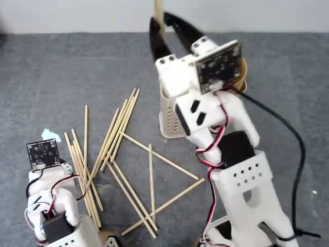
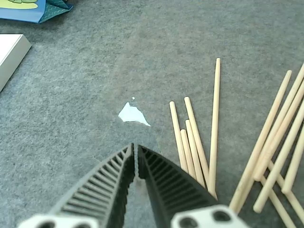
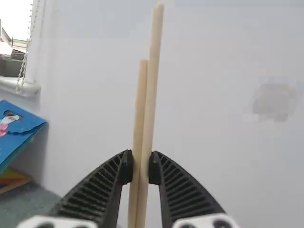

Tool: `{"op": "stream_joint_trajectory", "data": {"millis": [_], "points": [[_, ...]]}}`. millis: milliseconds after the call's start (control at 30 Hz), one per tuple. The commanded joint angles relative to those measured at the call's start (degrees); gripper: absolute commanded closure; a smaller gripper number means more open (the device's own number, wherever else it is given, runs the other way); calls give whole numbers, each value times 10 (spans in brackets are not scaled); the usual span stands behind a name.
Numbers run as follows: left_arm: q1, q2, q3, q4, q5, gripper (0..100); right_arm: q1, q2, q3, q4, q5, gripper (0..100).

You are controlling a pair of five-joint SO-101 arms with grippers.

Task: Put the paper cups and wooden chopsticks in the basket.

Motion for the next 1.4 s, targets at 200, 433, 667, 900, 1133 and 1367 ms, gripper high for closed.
{"op": "stream_joint_trajectory", "data": {"millis": [200,433,667,900,1133,1367], "points": [[5,-11,-1,-14,-4,988,59,68,-57,-3,8,991],[5,-11,-1,-14,-4,988,73,78,60,0,8,989],[5,-11,-1,-14,-4,988,68,77,84,86,7,860],[5,-11,-1,-14,-4,988,67,77,-45,253,-43,873],[5,-11,-1,-14,-4,988,12,78,-173,533,-65,872],[5,-11,-1,-14,-4,988,-43,78,-186,676,-65,875]]}}
